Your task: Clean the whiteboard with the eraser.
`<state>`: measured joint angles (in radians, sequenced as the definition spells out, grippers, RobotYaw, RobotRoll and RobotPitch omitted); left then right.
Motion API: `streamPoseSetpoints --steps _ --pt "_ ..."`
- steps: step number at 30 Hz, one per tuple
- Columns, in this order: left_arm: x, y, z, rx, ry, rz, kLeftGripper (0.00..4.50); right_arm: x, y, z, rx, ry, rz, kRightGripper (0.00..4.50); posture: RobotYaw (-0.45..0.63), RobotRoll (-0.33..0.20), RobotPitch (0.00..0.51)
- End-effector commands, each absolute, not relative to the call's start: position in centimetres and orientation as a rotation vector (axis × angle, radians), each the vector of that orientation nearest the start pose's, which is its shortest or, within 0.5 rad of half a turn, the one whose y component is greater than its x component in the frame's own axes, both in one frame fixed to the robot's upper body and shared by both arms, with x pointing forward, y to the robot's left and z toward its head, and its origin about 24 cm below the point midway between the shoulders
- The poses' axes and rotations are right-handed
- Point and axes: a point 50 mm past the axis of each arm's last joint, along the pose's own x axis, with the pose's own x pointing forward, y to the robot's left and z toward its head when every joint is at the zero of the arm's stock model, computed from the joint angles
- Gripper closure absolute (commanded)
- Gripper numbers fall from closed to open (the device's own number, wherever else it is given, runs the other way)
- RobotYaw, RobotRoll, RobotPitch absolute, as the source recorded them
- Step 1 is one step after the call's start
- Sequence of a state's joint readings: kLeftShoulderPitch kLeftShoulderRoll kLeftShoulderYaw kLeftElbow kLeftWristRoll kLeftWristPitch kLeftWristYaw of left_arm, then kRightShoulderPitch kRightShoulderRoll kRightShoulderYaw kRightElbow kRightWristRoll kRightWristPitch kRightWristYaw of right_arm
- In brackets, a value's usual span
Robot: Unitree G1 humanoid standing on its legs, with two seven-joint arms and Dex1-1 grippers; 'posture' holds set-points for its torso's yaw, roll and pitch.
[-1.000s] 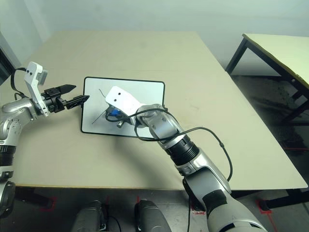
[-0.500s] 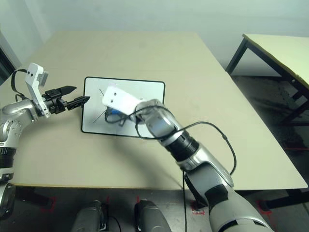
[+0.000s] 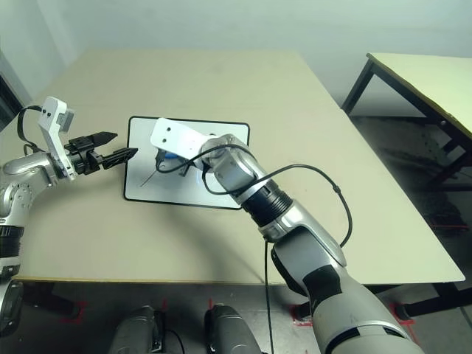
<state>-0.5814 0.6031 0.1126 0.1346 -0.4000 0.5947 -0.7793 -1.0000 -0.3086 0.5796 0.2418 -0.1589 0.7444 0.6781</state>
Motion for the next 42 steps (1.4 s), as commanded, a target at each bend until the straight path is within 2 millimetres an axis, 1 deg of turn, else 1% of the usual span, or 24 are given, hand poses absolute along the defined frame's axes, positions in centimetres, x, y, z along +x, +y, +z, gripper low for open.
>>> streamPoseSetpoints --steps 1,4,6,8,12,14,16,19,23,26,28,29,31,34,37,39,41,42 --pt "32.5 22.8 17.6 0.082 0.136 -0.671 0.00 33.6 -4.7 15.0 -0.923 0.398 0.905 3.88 -0.05 0.000 0.080" --pt "32.5 23.1 17.6 0.082 0.137 -0.666 0.00 32.3 -4.5 14.6 -0.945 0.418 0.955 3.88 -0.05 0.000 0.079" --pt "32.5 23.2 17.6 0.083 0.136 -0.663 0.00 32.4 -4.4 14.8 -0.954 0.417 0.955 3.88 -0.04 0.000 0.078" --pt "32.6 23.4 17.6 0.083 0.135 -0.658 0.00 33.4 -4.3 15.3 -0.955 0.395 0.919 3.88 -0.04 0.000 0.078" --pt "32.5 23.6 17.5 0.084 0.136 -0.655 0.00 36.5 -4.3 18.1 -0.912 0.285 0.769 3.88 -0.03 0.000 0.075" --pt "32.5 23.7 17.4 0.084 0.138 -0.653 0.00 37.3 -4.2 18.8 -0.901 0.261 0.741 3.88 -0.03 0.000 0.075" --pt "32.4 24.0 17.3 0.085 0.139 -0.648 0.00 37.5 -4.2 18.7 -0.904 0.267 0.742 3.88 -0.03 0.000 0.073" --pt "32.3 24.2 17.3 0.082 0.137 -0.642 0.00 36.7 -4.2 17.7 -0.922 0.304 0.788 3.88 -0.02 0.000 0.071" --pt "32.2 24.4 17.4 0.081 0.134 -0.636 0.00 33.8 -4.1 15.6 -0.954 0.374 0.905 3.88 -0.02 0.000 0.070" --pt "32.2 24.5 17.4 0.081 0.133 -0.633 0.00 32.2 -4.1 14.6 -0.970 0.410 0.957 3.88 -0.02 0.000 0.072" --pt "32.2 24.5 17.4 0.081 0.131 -0.632 0.00 31.7 -4.2 14.2 -0.978 0.425 0.971 3.88 -0.02 0.000 0.075" --pt "32.2 24.5 17.4 0.081 0.131 -0.631 0.00 31.9 -4.2 14.2 -0.978 0.424 0.960 3.88 -0.02 0.000 0.076" --pt "32.2 24.5 17.4 0.080 0.129 -0.630 0.00 33.2 -4.1 15.0 -0.967 0.396 0.903 3.88 -0.02 0.000 0.079" --pt "32.2 24.6 17.4 0.081 0.130 -0.629 0.00 35.7 -4.0 17.2 -0.956 0.313 0.792 3.88 -0.02 0.000 0.081" --pt "32.2 24.6 17.4 0.081 0.130 -0.627 0.00 37.3 -3.8 18.9 -0.935 0.256 0.728 3.88 -0.02 0.000 0.081" --pt "32.1 24.6 17.4 0.080 0.130 -0.626 0.00 37.6 -3.7 19.1 -0.930 0.247 0.720 3.88 -0.01 0.000 0.082" --pt "32.0 24.6 17.4 0.079 0.131 -0.626 0.00 37.2 -3.6 18.4 -0.932 0.270 0.746 3.88 -0.01 0.000 0.084" --pt "32.0 24.6 17.4 0.078 0.130 -0.625 0.00 36.7 -3.5 17.8 -0.938 0.289 0.774 3.88 -0.01 0.000 0.084"
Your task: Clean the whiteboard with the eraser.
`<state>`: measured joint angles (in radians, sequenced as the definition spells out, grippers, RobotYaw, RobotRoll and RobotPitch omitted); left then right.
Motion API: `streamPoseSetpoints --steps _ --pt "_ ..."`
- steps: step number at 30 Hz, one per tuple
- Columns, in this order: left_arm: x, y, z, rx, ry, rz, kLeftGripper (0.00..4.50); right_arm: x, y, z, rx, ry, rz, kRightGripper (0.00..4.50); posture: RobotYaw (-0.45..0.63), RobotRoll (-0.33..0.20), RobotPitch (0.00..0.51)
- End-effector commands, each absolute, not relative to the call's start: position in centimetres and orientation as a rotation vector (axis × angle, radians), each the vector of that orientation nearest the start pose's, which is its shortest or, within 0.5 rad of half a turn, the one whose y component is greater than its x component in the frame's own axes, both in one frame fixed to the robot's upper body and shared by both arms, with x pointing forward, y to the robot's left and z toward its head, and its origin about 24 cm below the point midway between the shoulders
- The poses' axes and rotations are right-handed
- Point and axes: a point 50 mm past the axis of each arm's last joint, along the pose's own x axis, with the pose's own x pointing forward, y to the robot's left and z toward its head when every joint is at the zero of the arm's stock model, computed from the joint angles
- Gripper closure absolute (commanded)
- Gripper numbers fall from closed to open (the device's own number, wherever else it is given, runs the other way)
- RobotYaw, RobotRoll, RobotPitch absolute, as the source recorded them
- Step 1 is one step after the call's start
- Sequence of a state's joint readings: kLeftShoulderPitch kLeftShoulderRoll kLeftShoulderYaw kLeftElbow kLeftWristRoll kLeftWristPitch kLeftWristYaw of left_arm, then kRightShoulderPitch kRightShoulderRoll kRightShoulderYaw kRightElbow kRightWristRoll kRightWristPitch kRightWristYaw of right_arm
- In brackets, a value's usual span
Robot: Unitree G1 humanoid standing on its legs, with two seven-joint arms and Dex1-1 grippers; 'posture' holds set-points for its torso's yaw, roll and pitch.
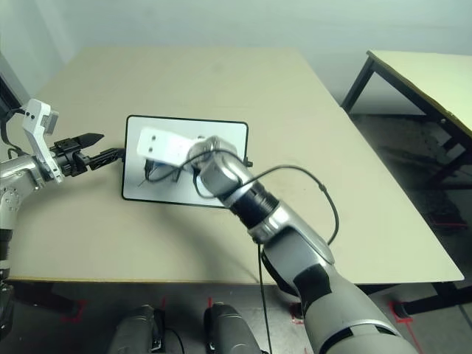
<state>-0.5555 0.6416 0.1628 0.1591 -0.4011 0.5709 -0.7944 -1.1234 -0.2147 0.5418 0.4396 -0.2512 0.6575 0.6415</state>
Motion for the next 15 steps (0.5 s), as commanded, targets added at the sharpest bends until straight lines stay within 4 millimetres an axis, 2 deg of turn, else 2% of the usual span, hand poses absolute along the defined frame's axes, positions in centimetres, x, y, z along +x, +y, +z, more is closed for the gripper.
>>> streamPoseSetpoints --steps 1,5,8,12,15 --pt "32.0 24.6 17.4 0.077 0.130 -0.625 0.00 36.2 -3.4 17.3 -0.942 0.306 0.799 3.88 -0.01 0.000 0.085" --pt "31.9 24.6 17.3 0.076 0.133 -0.625 0.00 33.3 -3.4 14.7 -0.976 0.385 0.911 3.88 -0.01 0.000 0.087" --pt "31.9 24.6 17.4 0.077 0.133 -0.624 0.00 32.2 -3.4 13.9 -0.996 0.414 0.943 3.88 -0.01 0.000 0.089" --pt "32.0 24.6 17.5 0.080 0.130 -0.624 0.00 32.8 -3.3 14.4 -0.989 0.405 0.915 3.88 -0.01 0.000 0.091" --pt "32.0 24.6 17.5 0.081 0.130 -0.624 0.00 34.5 -3.1 16.1 -0.961 0.352 0.841 3.88 -0.01 0.000 0.091"
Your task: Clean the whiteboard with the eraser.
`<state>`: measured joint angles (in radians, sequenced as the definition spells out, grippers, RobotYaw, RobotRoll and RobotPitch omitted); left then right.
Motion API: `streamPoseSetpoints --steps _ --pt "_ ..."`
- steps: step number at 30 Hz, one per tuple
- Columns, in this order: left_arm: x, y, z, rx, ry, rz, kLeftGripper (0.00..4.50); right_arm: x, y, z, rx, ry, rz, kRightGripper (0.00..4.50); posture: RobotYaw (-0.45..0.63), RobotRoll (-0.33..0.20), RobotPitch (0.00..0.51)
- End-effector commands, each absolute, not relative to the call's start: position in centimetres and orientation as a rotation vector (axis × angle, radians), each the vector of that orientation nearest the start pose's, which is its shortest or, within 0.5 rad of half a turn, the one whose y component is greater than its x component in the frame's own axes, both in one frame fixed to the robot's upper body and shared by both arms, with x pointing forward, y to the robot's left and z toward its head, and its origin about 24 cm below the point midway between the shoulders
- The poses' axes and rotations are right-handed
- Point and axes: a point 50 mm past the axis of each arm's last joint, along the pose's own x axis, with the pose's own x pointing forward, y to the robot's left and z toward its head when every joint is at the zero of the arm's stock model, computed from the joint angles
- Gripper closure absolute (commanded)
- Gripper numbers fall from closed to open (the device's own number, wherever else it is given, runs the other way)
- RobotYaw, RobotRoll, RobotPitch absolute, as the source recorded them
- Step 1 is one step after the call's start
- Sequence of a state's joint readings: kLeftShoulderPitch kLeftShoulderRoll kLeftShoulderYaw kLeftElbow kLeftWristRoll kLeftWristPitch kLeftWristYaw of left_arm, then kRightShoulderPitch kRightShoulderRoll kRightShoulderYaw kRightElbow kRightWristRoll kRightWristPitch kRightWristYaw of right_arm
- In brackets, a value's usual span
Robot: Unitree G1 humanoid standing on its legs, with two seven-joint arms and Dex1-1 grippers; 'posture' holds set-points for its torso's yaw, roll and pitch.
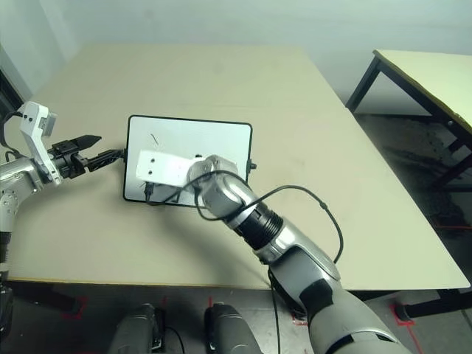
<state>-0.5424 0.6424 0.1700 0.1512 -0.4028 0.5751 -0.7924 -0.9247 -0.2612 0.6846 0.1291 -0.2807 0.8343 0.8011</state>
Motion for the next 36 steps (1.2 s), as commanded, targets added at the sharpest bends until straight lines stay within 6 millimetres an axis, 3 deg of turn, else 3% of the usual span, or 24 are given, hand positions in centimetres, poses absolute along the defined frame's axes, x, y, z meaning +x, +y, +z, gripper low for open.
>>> streamPoseSetpoints --steps 1,4,6,9,13,17,20,27,29,32,36 --pt "32.0 24.6 17.5 0.081 0.129 -0.624 0.00 35.3 -3.0 17.1 -0.944 0.320 0.809 3.88 -0.01 0.000 0.091" --pt "31.9 24.6 17.5 0.080 0.130 -0.623 0.00 37.0 -2.5 19.6 -0.914 0.205 0.741 3.88 -0.01 0.000 0.090" --pt "31.9 24.5 17.5 0.081 0.128 -0.621 0.00 37.4 -2.4 19.9 -0.911 0.194 0.731 3.88 0.00 0.000 0.090" --pt "31.9 24.6 17.5 0.081 0.125 -0.619 0.00 36.4 -2.1 18.1 -0.927 0.251 0.795 3.88 0.00 0.000 0.092" --pt "31.9 24.6 17.6 0.082 0.124 -0.617 0.00 33.1 -1.9 15.0 -0.983 0.341 0.935 3.88 0.00 0.000 0.093" --pt "31.9 24.5 17.6 0.082 0.124 -0.619 0.00 31.6 -2.1 13.9 -1.003 0.381 0.977 3.88 -0.01 0.000 0.095" --pt "31.9 24.5 17.6 0.083 0.125 -0.620 0.00 32.5 -2.3 14.3 -0.998 0.378 0.939 3.88 -0.01 0.000 0.096" --pt "32.1 24.5 17.6 0.083 0.125 -0.622 0.00 37.3 -2.8 19.2 -0.913 0.232 0.709 3.88 -0.01 0.000 0.094" --pt "32.1 24.5 17.6 0.082 0.124 -0.622 0.00 37.9 -2.9 19.8 -0.908 0.223 0.688 3.88 -0.01 0.000 0.092" --pt "32.1 24.4 17.6 0.081 0.121 -0.623 0.00 37.5 -2.9 19.0 -0.923 0.254 0.722 3.88 -0.01 0.000 0.092" --pt "32.0 24.4 17.7 0.081 0.120 -0.622 0.00 34.9 -2.8 16.2 -0.989 0.349 0.847 3.88 -0.01 0.000 0.094"
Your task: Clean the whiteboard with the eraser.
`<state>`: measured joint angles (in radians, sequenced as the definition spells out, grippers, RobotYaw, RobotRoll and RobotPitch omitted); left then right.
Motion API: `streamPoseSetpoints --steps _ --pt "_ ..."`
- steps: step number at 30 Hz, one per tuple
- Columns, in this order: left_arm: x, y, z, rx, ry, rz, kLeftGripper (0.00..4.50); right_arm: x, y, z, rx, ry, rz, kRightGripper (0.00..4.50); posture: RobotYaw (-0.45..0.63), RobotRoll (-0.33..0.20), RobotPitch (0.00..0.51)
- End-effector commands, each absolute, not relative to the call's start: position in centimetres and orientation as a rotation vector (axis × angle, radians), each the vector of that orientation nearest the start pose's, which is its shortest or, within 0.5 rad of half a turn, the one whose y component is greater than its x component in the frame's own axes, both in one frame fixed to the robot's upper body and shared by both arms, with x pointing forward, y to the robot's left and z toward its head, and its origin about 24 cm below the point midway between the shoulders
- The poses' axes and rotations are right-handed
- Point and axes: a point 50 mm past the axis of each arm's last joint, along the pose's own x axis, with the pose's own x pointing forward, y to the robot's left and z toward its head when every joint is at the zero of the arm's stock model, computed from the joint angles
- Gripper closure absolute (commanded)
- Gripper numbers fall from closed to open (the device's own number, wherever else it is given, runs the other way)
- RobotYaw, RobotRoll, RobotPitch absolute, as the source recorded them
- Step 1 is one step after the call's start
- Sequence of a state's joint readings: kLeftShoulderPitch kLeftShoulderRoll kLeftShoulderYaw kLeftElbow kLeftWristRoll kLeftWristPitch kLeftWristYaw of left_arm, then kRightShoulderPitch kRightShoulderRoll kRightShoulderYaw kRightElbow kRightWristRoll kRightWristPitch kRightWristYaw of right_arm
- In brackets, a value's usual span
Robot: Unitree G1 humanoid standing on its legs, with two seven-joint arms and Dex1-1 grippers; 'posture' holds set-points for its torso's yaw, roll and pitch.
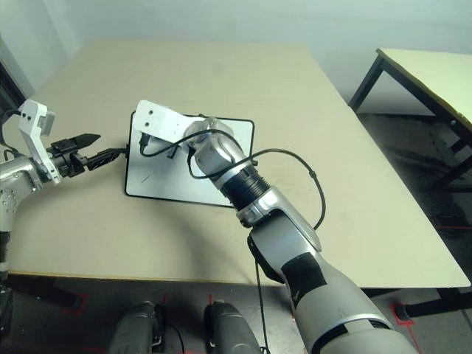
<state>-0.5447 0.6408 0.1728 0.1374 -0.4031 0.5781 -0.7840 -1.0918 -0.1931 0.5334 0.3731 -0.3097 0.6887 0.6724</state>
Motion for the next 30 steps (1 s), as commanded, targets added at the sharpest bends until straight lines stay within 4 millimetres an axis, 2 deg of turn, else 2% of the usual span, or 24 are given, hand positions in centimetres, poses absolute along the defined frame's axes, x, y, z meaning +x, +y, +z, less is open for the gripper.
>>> streamPoseSetpoints --steps 1,4,7,11,15,18,23,30 --pt "32.0 24.4 17.7 0.081 0.119 -0.622 0.00 34.3 -2.8 15.7 -0.998 0.366 0.873 3.88 -0.01 0.000 0.094" --pt "32.0 24.5 17.7 0.081 0.120 -0.620 0.00 32.7 -2.9 14.7 -1.032 0.397 0.933 3.88 -0.01 0.000 0.096" --pt "32.0 24.5 17.6 0.080 0.121 -0.620 0.00 32.5 -2.8 14.6 -1.038 0.401 0.933 3.88 -0.01 0.000 0.096" --pt "32.0 24.4 17.6 0.078 0.120 -0.620 0.00 34.6 -2.3 16.3 -0.993 0.340 0.839 3.88 -0.01 0.000 0.096" --pt "31.9 24.4 17.5 0.079 0.120 -0.618 0.00 36.8 -2.0 19.2 -0.943 0.259 0.754 3.90 0.00 0.000 0.096" --pt "31.9 24.4 17.5 0.078 0.120 -0.616 0.00 37.6 -2.0 20.1 -0.925 0.231 0.720 3.91 0.00 0.000 0.096" --pt "31.8 24.5 17.5 0.078 0.121 -0.614 0.00 37.2 -2.1 18.9 -0.939 0.253 0.752 3.91 0.00 0.000 0.097" --pt "31.9 24.6 17.5 0.078 0.123 -0.614 0.00 33.8 -1.6 15.9 -0.988 0.316 0.903 3.91 -0.01 0.000 0.098"
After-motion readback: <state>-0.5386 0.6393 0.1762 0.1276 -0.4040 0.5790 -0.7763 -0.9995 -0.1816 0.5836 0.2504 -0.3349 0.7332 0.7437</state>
